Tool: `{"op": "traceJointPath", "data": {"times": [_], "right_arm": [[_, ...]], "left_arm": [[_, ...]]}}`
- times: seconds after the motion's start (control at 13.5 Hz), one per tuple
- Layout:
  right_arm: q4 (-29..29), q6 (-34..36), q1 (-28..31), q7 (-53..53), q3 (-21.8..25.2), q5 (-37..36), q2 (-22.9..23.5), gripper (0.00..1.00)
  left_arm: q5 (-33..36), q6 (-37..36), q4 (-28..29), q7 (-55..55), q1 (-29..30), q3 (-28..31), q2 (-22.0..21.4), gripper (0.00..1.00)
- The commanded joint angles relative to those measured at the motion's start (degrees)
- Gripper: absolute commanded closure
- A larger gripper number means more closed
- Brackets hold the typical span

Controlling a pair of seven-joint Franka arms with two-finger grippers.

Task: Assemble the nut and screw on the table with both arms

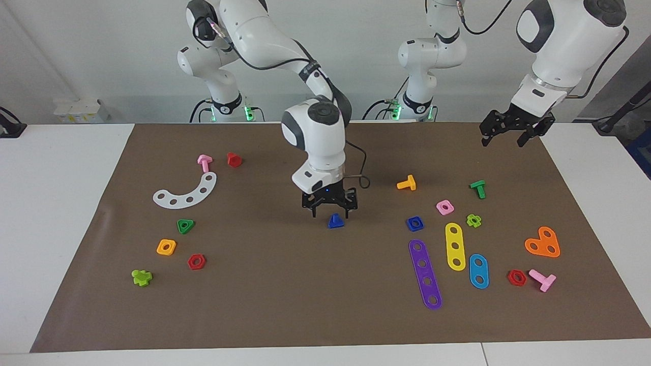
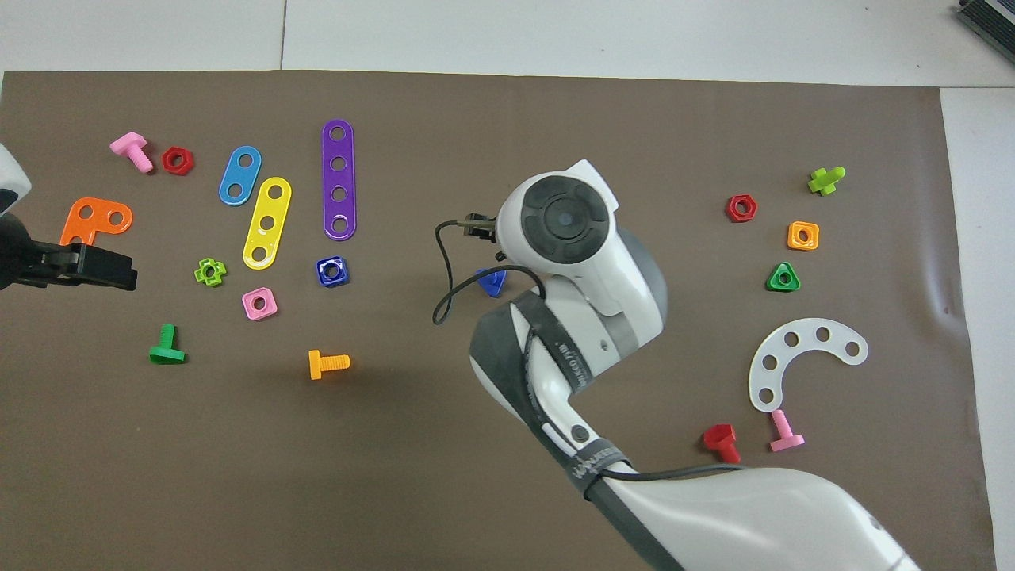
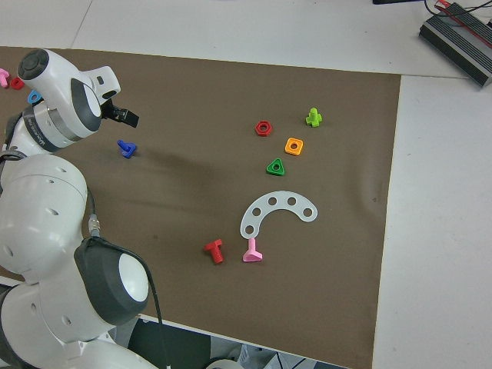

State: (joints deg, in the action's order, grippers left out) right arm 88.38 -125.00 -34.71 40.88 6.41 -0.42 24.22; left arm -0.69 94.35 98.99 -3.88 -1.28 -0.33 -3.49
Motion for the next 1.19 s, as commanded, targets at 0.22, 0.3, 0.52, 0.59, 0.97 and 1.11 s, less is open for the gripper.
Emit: {"op": "traceJointPath", "data": {"times": [0.22, 0.3, 0.52, 0.59, 0.97, 1.11], "right_arm": [[2.23, 12.22, 14.47, -11.76, -0.87, -0.20, -14.10, 0.00], [2.15, 14.76, 16.67, -13.97, -0.87, -0.20, -15.85, 0.00], [1.62, 24.42, 23.35, -23.71, -0.87, -0.20, -20.95, 0.00], [1.44, 27.42, 25.20, -26.01, -0.87, -0.11, -22.28, 0.00], [1.27, 35.26, 30.75, -33.14, -0.61, -1.08, -26.59, 0.00], [1.27, 35.62, 30.58, -33.94, -0.78, -1.34, -26.60, 0.00]], "left_arm": [[-0.01, 6.27, 6.38, 10.52, -6.70, 0.51, -2.31, 0.00], [-0.01, 7.41, 6.82, 14.56, -8.03, 0.51, -1.88, 0.00], [-0.01, 13.11, 10.15, 21.70, -12.16, 0.51, -0.03, 0.00], [-0.01, 15.49, 11.04, 23.98, -13.91, 0.60, 1.63, 0.00], [0.08, 30.95, 17.71, 29.63, -17.09, 0.60, 7.62, 0.01], [0.08, 35.53, 19.31, 30.07, -17.09, 0.60, 11.11, 0.01]]}}
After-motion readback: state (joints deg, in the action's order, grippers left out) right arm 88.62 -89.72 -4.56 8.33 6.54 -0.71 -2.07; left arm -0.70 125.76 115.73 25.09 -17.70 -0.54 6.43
